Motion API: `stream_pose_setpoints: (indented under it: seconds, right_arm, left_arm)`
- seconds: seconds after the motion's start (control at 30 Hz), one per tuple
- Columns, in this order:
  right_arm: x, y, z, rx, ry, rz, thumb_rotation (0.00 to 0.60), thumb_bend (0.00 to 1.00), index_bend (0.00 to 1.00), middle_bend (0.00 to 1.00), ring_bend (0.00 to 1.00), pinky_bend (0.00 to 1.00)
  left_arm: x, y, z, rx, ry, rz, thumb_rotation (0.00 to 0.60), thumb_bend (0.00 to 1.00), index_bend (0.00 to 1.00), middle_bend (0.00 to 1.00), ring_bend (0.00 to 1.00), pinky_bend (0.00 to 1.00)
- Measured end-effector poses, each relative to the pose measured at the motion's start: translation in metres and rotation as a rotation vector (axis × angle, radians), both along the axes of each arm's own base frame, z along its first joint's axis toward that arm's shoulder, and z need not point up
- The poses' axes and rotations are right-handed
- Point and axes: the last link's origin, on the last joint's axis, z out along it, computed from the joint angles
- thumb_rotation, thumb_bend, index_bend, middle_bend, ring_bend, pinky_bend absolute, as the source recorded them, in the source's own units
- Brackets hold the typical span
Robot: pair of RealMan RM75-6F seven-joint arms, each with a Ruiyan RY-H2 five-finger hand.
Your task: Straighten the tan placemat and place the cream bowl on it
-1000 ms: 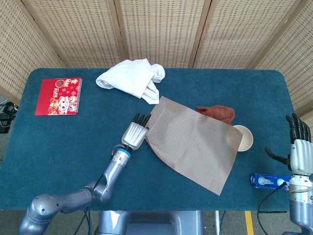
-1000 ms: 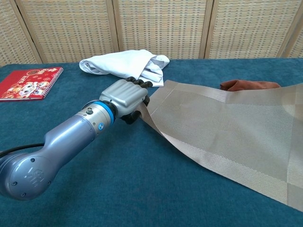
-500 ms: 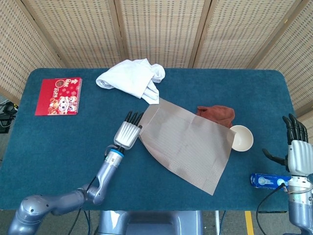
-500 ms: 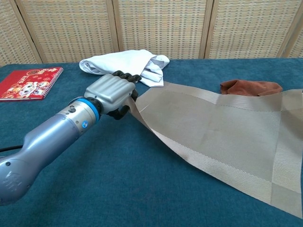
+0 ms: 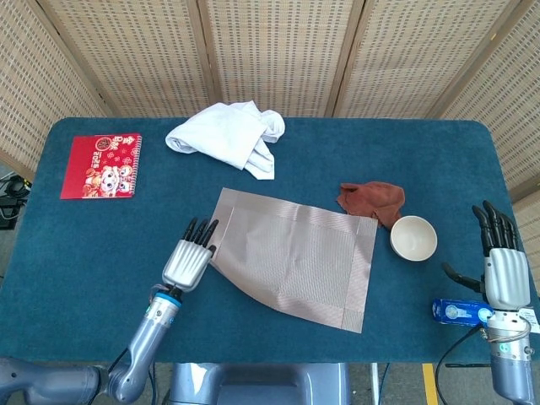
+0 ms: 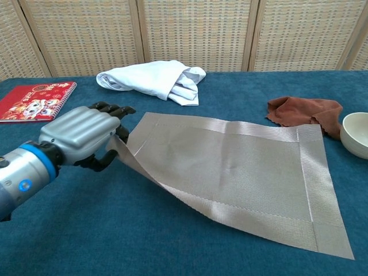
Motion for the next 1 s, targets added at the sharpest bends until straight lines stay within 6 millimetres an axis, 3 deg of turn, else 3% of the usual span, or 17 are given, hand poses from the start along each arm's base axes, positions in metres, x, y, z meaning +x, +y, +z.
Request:
stream_pose_setpoints:
  seconds: [0.33,0.67,0.73,0.8,0.9,1.0]
  right_arm:
    - [0.008,0.009,-0.003,0.009,0.008,0.034,0.6,0.29,0.01,0.0,0.0,0.0]
    - [0.01,0.012,-0.004,0.017,0.01,0.045,0.6,0.29,0.01,0.0,0.0,0.0]
    - [0.011,0.013,-0.005,0.019,0.012,0.047,0.6,0.29,0.01,0.0,0.0,0.0]
    - [0.011,0.013,-0.005,0.019,0.012,0.047,0.6,0.29,0.01,0.0,0.0,0.0]
    - [0.011,0.014,-0.005,0.019,0.012,0.047,0.6,0.29,0.01,0.0,0.0,0.0]
    - [0.011,0.014,-0.004,0.019,0.013,0.049,0.6,0.29,0.01,0.0,0.0,0.0]
  left_arm:
    - [-0.024,-0.054,0.015,-0.068,-0.014,-0.025,0.6,0.5,0.73,0.0,0.0,0.0]
    - [-0.029,-0.078,0.018,-0.112,-0.032,-0.038,0.6,0.5,0.7,0.0,0.0,0.0]
    - [-0.031,-0.08,0.019,-0.117,-0.034,-0.04,0.6,0.48,0.61,0.0,0.0,0.0]
    - [-0.033,-0.082,0.021,-0.121,-0.035,-0.045,0.6,0.39,0.37,0.0,0.0,0.0]
    - [-0.036,-0.084,0.025,-0.123,-0.037,-0.056,0.6,0.29,0.12,0.0,0.0,0.0]
    - [-0.04,-0.086,0.031,-0.123,-0.042,-0.055,0.6,0.25,0.06,0.0,0.0,0.0]
